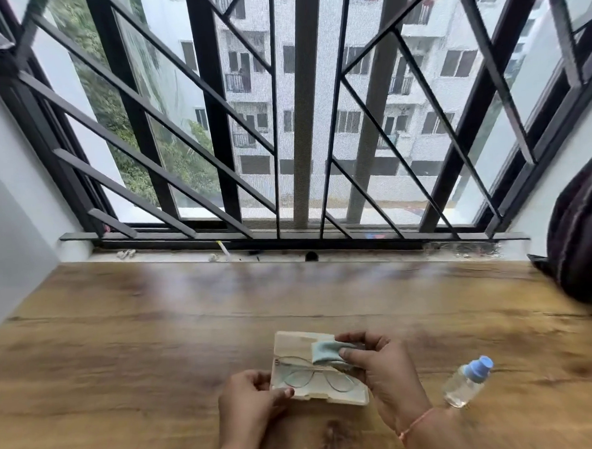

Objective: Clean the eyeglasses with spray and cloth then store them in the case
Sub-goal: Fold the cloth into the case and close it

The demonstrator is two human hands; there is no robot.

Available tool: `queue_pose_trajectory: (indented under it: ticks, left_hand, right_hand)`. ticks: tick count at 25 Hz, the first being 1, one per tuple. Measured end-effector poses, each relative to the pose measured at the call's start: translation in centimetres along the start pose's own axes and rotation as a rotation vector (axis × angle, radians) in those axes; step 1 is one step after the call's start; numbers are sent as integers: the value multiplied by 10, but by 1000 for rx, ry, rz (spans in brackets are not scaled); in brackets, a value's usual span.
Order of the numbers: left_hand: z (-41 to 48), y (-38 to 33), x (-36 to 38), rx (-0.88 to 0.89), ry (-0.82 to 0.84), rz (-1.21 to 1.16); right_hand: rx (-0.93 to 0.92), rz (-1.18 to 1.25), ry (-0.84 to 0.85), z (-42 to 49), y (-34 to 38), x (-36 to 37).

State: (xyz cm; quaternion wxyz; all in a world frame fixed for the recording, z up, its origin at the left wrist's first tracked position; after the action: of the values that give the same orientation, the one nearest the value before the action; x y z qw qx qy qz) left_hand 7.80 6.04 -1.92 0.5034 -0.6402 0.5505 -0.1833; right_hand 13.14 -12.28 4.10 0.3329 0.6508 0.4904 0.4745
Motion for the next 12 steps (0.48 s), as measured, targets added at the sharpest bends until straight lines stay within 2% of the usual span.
queue_pose_trajectory:
  ticks: [4,9,12]
  left_hand:
    - [-5,-5,-1,28,-22,89]
    - [-4,-1,1,29,-18,138]
    - [-6,-2,1,34,-39,155]
  right_hand:
    - [-47,-117,-9,4,-19,13]
    - [-336,-477,-190,8,-39,19]
    - [-453,-574,-234,8,-40,19]
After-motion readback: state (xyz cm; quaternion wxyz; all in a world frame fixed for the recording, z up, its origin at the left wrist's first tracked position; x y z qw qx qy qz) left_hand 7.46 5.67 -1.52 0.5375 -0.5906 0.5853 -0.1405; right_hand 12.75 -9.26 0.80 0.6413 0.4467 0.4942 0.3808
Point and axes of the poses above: each hand's wrist, its own z-axis towards the middle knuckle, its own x-axis out of the palm, y = z × x, the point moved 3 cm from there along z, towards the middle knuckle, and after that the axes turned 6 degrees about z, right-handed, at the moved point
